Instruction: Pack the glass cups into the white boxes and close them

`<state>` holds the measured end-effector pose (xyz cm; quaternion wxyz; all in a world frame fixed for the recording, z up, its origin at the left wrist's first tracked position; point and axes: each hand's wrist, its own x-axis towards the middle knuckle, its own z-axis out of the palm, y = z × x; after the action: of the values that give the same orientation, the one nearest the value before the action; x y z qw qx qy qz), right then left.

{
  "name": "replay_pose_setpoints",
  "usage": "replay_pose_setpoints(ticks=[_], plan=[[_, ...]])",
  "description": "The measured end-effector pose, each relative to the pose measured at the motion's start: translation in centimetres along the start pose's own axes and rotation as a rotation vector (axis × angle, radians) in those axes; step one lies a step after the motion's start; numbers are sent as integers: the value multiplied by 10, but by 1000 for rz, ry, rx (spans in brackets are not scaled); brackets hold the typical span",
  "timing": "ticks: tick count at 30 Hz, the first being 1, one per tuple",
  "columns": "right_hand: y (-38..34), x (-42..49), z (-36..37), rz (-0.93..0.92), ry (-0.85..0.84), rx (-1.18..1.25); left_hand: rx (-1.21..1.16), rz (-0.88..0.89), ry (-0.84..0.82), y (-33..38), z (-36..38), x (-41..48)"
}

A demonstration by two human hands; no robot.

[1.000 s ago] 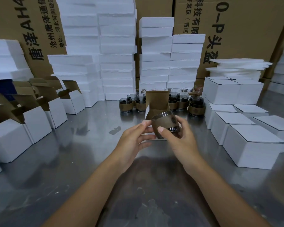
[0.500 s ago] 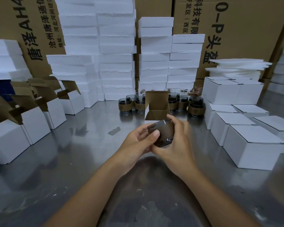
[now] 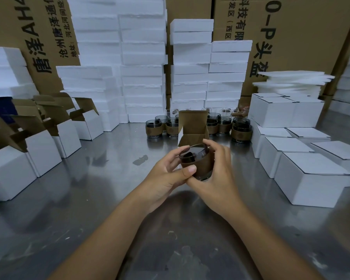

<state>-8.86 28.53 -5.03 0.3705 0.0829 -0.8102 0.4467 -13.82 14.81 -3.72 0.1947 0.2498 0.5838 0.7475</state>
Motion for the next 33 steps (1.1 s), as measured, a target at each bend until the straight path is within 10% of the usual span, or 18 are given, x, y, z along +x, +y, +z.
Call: replay_pose_setpoints(ticks=[13, 33], plan=[[3, 3, -2, -46, 43, -31, 276, 305, 86, -1, 8, -1], [-4, 3, -1, 103, 48, 143, 321, 222, 121, 6, 9, -3]])
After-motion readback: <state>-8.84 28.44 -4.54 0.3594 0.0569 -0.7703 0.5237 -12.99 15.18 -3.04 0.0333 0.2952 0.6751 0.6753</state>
